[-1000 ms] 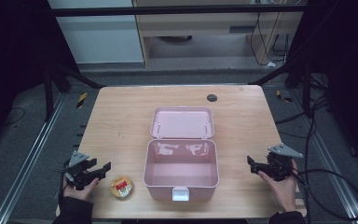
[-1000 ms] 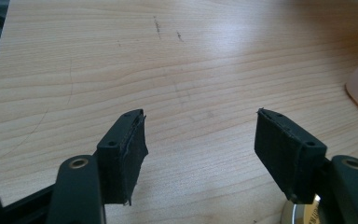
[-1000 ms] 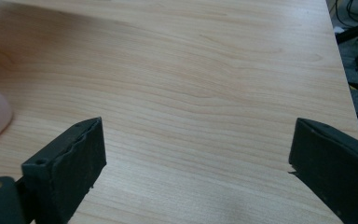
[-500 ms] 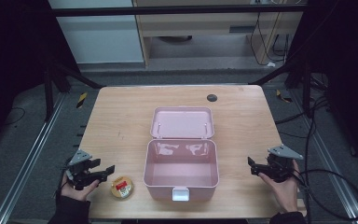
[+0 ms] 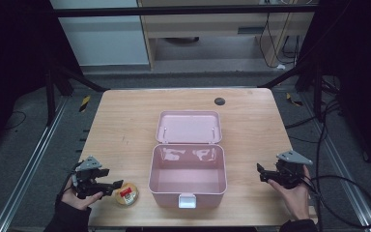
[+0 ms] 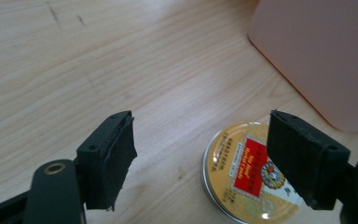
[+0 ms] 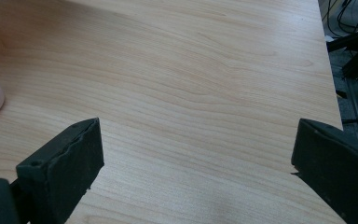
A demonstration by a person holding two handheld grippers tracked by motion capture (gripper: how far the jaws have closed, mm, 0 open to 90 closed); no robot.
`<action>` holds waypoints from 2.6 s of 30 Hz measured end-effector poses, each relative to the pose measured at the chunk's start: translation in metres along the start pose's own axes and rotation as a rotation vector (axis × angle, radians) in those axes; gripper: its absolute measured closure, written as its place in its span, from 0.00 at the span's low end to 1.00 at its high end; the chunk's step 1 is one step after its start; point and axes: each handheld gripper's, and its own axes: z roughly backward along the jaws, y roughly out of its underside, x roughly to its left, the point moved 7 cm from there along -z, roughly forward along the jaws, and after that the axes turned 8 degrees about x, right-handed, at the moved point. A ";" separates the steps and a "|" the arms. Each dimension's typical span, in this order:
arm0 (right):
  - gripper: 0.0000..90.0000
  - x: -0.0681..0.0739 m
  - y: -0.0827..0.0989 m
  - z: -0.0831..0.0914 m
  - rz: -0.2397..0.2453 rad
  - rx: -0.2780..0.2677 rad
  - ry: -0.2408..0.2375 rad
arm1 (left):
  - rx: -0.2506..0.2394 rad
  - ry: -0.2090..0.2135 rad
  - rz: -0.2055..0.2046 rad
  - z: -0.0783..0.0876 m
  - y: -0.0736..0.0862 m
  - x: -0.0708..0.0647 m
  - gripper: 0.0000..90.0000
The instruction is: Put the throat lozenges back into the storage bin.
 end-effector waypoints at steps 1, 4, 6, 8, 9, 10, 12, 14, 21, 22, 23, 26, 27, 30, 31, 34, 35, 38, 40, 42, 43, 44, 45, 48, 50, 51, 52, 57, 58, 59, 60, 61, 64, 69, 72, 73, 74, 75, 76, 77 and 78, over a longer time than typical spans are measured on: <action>0.03 0.000 0.000 0.000 0.003 0.002 0.002 | 0.010 0.004 -0.007 0.000 0.000 -0.002 0.25; 0.03 0.000 0.001 0.000 0.009 0.007 0.001 | 0.024 0.009 -0.020 -0.001 0.000 -0.005 0.24; 0.03 0.001 0.001 -0.001 0.015 0.012 0.003 | 0.050 0.017 -0.047 -0.003 0.001 -0.009 0.23; 0.03 0.002 0.001 -0.001 0.019 0.015 0.000 | 0.067 0.017 -0.065 -0.004 0.001 -0.012 0.22; 0.03 0.002 0.002 -0.001 0.026 0.018 0.000 | 0.074 0.016 -0.075 -0.004 0.001 -0.013 0.22; 0.03 0.002 0.002 -0.001 0.026 0.018 0.000 | 0.074 0.016 -0.075 -0.004 0.001 -0.013 0.21; 0.03 0.002 0.002 -0.002 0.034 0.019 0.000 | 0.088 0.023 -0.084 -0.006 0.001 -0.016 0.21; 0.03 0.003 0.002 -0.002 0.038 0.026 -0.005 | 0.120 0.028 -0.110 -0.008 0.002 -0.020 0.20; 0.03 0.005 0.003 -0.004 0.058 0.037 -0.008 | 0.171 0.031 -0.161 -0.013 0.003 -0.028 0.18; 0.03 0.005 0.004 -0.004 0.064 0.040 -0.009 | 0.191 0.030 -0.176 -0.015 0.004 -0.030 0.18; 0.03 0.005 0.004 -0.004 0.064 0.040 -0.009 | 0.191 0.030 -0.176 -0.015 0.004 -0.030 0.18; 0.03 0.006 0.004 -0.005 0.071 0.047 -0.011 | 0.225 0.027 -0.202 -0.020 0.006 -0.033 0.17; 0.03 0.006 0.005 -0.005 0.072 0.049 -0.012 | 0.236 0.031 -0.217 -0.021 0.006 -0.035 0.17; 0.03 0.007 0.005 -0.006 0.075 0.054 -0.016 | 0.258 0.032 -0.242 -0.024 0.007 -0.037 0.17; 0.03 0.007 0.005 -0.006 0.075 0.054 -0.016 | 0.258 0.032 -0.242 -0.024 0.007 -0.037 0.17; 0.03 0.008 0.006 -0.007 0.078 0.059 -0.019 | 0.282 0.024 -0.266 -0.027 0.007 -0.039 0.16; 0.03 0.008 0.006 -0.007 0.082 0.066 -0.020 | 0.292 0.023 -0.276 -0.028 0.007 -0.040 0.16; 0.03 0.009 0.006 -0.008 0.090 0.067 -0.024 | 0.322 0.020 -0.296 -0.032 0.008 -0.041 0.15; 0.03 0.009 0.007 -0.008 0.096 0.073 -0.023 | 0.329 0.020 -0.300 -0.033 0.008 -0.041 0.15; 0.03 0.010 0.007 -0.009 0.099 0.077 -0.024 | 0.346 0.018 -0.312 -0.036 0.009 -0.040 0.15; 0.03 0.010 0.007 -0.010 0.101 0.074 -0.026 | 0.349 0.018 -0.311 -0.037 0.009 -0.040 0.15; 0.03 0.011 0.007 -0.010 0.099 0.077 -0.028 | 0.349 0.018 -0.311 -0.037 0.009 -0.040 0.15; 0.03 0.011 0.008 -0.010 0.103 0.081 -0.028 | 0.362 0.018 -0.315 -0.039 0.009 -0.039 0.15; 0.03 0.012 0.008 -0.010 0.104 0.086 -0.030 | 0.369 0.016 -0.320 -0.041 0.009 -0.039 0.16; 0.03 0.013 0.008 -0.011 0.113 0.091 -0.035 | 0.387 0.015 -0.324 -0.045 0.009 -0.038 0.16; 0.03 0.013 0.008 -0.012 0.113 0.091 -0.034 | 0.392 0.014 -0.327 -0.046 0.009 -0.037 0.17; 0.03 0.013 0.008 -0.012 0.115 0.090 -0.036 | 0.397 0.014 -0.328 -0.048 0.009 -0.037 0.17; 0.03 0.013 0.008 -0.012 0.121 0.092 -0.034 | 0.412 0.015 -0.332 -0.052 0.011 -0.037 0.21; 0.03 0.013 0.008 -0.012 0.121 0.092 -0.035 | 0.412 0.014 -0.333 -0.052 0.011 -0.037 0.21; 0.03 0.013 0.008 -0.012 0.121 0.092 -0.034 | 0.412 0.014 -0.333 -0.052 0.011 -0.037 0.21; 0.03 0.013 0.008 -0.011 0.121 0.093 -0.036 | 0.413 0.011 -0.338 -0.052 0.010 -0.037 0.22; 0.03 0.013 0.008 -0.012 0.120 0.091 -0.038 | 0.414 0.009 -0.340 -0.051 0.010 -0.037 0.22; 0.03 0.014 0.008 -0.012 0.121 0.093 -0.039 | 0.410 0.015 -0.342 -0.048 0.009 -0.038 0.22; 0.03 0.014 0.008 -0.011 0.121 0.095 -0.038 | 0.389 0.065 -0.353 -0.039 0.005 -0.041 0.22; 0.03 0.012 0.008 -0.010 0.127 0.095 -0.027 | 0.383 0.062 -0.356 -0.035 0.001 -0.042 0.22; 0.03 0.012 0.008 -0.009 0.125 0.091 -0.030 | 0.381 0.062 -0.362 -0.033 -0.001 -0.042 0.22; 0.03 0.012 0.007 -0.008 0.115 0.082 -0.030 | 0.371 0.060 -0.375 -0.027 -0.007 -0.043 0.22; 0.03 0.012 0.007 -0.008 0.115 0.082 -0.030 | 0.371 0.060 -0.375 -0.027 -0.007 -0.043 0.22; 0.03 0.011 0.006 -0.007 0.114 0.077 -0.025 | 0.355 0.063 -0.393 -0.021 -0.016 -0.044 0.22; 0.03 0.011 0.006 -0.007 0.114 0.077 -0.025 | 0.355 0.063 -0.393 -0.021 -0.016 -0.044 0.22; 0.03 0.011 0.007 -0.007 0.113 0.076 -0.024 | 0.348 0.065 -0.398 -0.018 -0.020 -0.044 0.22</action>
